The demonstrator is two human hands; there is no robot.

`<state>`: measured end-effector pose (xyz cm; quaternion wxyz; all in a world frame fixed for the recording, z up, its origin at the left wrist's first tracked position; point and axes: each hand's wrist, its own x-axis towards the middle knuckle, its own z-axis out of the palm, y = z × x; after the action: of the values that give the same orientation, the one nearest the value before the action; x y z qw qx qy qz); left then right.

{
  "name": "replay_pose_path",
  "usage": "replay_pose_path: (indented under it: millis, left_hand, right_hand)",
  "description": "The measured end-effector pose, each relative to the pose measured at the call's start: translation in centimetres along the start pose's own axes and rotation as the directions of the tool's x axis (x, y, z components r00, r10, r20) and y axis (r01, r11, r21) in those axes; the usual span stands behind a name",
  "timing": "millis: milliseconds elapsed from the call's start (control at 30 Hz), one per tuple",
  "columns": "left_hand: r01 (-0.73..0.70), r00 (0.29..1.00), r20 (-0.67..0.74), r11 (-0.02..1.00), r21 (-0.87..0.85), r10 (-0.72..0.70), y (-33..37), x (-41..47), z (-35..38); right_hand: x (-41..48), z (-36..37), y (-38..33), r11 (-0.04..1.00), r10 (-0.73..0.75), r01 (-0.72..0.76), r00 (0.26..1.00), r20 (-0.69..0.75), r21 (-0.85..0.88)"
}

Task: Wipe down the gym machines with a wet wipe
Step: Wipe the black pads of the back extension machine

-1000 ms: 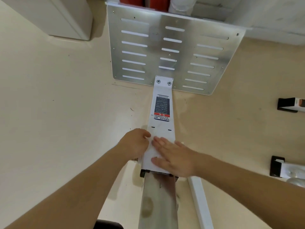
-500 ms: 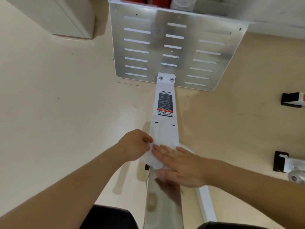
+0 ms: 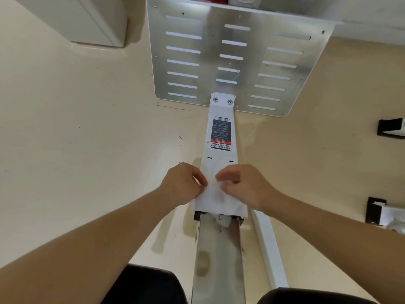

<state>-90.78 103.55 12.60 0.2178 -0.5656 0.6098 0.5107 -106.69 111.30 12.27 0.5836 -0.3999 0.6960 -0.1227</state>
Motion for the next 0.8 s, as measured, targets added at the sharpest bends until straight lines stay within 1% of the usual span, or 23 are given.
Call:
replay_pose_path:
  millis: [33,100,167,233,267,300,333,367,400,433,467,500,533,567,600,633,667,700,733,800]
  left_hand:
    - [0.016,1.0,-0.001,1.0,-0.007,-0.016,-0.1,-0.1,-0.1]
    - [0.023,1.0,-0.011,1.0,0.015,-0.023,-0.2,0.0,-0.3]
    - [0.017,0.999,-0.048,0.988,0.153,-0.009,-0.3,0.0,-0.4]
    - [0.011,0.997,-0.074,0.969,0.246,0.007,-0.2,-0.3,-0.2]
    - [0.007,0.997,-0.079,0.964,0.267,0.015,0.0,-0.5,-0.1]
    - [0.004,0.996,-0.088,0.956,0.295,0.023,0.3,-0.6,0.1]
    - [-0.003,0.995,-0.096,0.943,0.333,0.037,0.8,-0.8,0.3]
    - [-0.016,0.993,-0.1,0.923,0.384,0.058,1.3,-0.9,0.4]
    - [-0.033,0.992,-0.092,0.9,0.434,0.081,1.8,-0.9,0.6]
    - [-0.062,0.993,-0.059,0.871,0.487,0.104,2.2,-1.1,0.8]
    - [-0.103,0.992,-0.006,0.831,0.547,0.126,2.6,-1.5,1.2]
    - [-0.146,0.988,0.054,0.776,0.614,0.143,3.0,-1.9,1.8]
    - [-0.179,0.983,0.103,0.718,0.672,0.15,3.1,-2.3,2.6]
    - [-0.203,0.979,0.137,0.664,0.72,0.15,3.3,-2.6,3.2]
    - [-0.213,0.977,0.155,0.62,0.755,0.147,3.4,-2.5,3.8]
    - [-0.2,0.98,0.154,0.595,0.778,0.127,3.6,-2.2,4.1]
    - [-0.164,0.986,0.133,0.617,0.769,0.097,3.8,-1.5,4.3]
    - [-0.123,0.992,0.117,0.662,0.74,0.054,4.2,-1.0,4.2]
    - [-0.081,0.995,0.098,0.716,0.693,0.018,4.5,-0.2,4.1]
    - [-0.031,0.995,0.096,0.793,0.608,-0.035,5.1,1.6,3.9]
  right_hand:
    - [-0.1,-0.4,0.6,0.999,0.022,-0.024,0.999,-0.044,-0.04]
    - [-0.4,-0.8,1.7,0.983,0.068,-0.075,0.997,-0.045,-0.17]
    - [-0.7,-1.0,2.4,0.968,0.126,-0.133,0.991,-0.047,-0.211]
    - [-1.0,-1.1,2.3,0.959,0.116,-0.135,0.989,-0.089,-0.25]
    - [-1.1,-1.1,2.0,0.936,0.093,-0.12,0.991,-0.098,-0.331]
    - [-1.3,-1.1,1.5,0.891,0.061,-0.099,0.993,-0.1,-0.442]
    - [-1.5,-1.0,1.1,0.817,0.011,-0.07,0.994,-0.105,-0.572]
    - [-1.9,-0.9,0.9,0.713,-0.053,-0.034,0.993,-0.103,-0.7]
    - [-2.2,-0.8,0.6,0.614,-0.102,-0.004,0.991,-0.084,-0.79]
    - [-2.6,-0.6,0.5,0.557,-0.112,0.018,0.992,-0.054,-0.83]
    - [-3.0,-0.5,0.4,0.558,-0.087,0.035,0.996,-0.017,-0.829]
    - [-3.4,-0.3,0.4,0.616,-0.042,0.048,0.999,0.028,-0.786]
    - [-3.5,-0.1,0.3,0.714,0.027,0.029,0.997,0.069,-0.699]
    - [-3.4,0.2,0.2,0.811,0.11,-0.034,0.989,0.096,-0.584]
    - [-3.1,0.3,0.0,0.876,0.187,-0.114,0.976,0.112,-0.469]
    - [-2.5,0.5,-0.1,0.904,0.255,-0.19,0.959,0.125,-0.384]
    - [-1.8,0.6,-0.1,0.911,0.306,-0.252,0.944,0.125,-0.328]
    - [-0.9,0.7,0.0,0.912,0.341,-0.298,0.933,0.117,-0.282]
    - [0.0,0.7,0.0,0.914,0.361,-0.33,0.927,0.102,-0.237]
    - [2.0,0.7,0.5,0.921,0.38,-0.371,0.923,0.062,-0.118]
